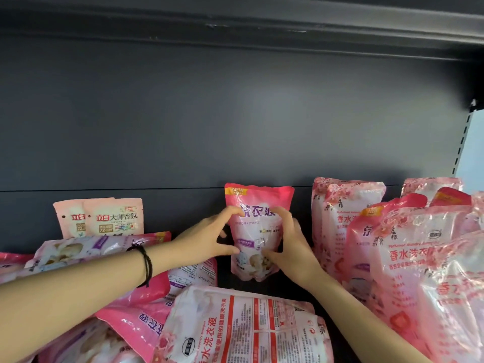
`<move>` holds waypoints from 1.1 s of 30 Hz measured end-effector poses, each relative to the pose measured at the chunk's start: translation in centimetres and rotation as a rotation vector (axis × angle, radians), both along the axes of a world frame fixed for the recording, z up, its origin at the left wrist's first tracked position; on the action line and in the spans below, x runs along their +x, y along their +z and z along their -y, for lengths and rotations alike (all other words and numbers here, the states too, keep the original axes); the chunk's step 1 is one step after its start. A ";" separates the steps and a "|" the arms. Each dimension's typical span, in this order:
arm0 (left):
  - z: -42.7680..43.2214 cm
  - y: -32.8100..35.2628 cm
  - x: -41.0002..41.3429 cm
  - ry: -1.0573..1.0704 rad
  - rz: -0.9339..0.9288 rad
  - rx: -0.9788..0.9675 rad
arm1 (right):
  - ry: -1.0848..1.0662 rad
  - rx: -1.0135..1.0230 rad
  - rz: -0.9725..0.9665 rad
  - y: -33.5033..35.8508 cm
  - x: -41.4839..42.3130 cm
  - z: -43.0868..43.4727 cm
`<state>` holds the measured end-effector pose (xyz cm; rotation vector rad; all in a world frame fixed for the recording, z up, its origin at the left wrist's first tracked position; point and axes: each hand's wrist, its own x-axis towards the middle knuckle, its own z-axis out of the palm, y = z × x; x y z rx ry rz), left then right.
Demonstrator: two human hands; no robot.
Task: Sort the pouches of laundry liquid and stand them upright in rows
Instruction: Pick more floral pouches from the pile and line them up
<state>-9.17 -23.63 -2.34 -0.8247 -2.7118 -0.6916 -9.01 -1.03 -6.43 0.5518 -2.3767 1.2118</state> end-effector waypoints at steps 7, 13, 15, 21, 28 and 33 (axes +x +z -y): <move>-2.6 -0.2 -0.7 0.166 -0.082 0.008 | -0.094 0.032 -0.017 0.1 -0.7 0.9; -1.3 0.7 1.7 0.224 -0.084 -0.204 | -0.358 0.411 0.014 2.3 2.3 0.2; -0.2 1.2 3.2 0.245 -0.119 -0.360 | -0.362 0.558 0.036 3.5 3.7 0.2; 2.3 3.8 7.4 0.216 -0.106 -0.643 | 0.039 0.826 0.020 6.7 8.1 2.1; 2.8 3.6 11.0 0.167 -0.335 -0.801 | 0.126 1.043 -0.230 7.4 8.8 3.6; 3.3 3.0 13.0 0.173 -0.389 -0.710 | 0.076 1.153 -0.170 6.8 9.9 4.2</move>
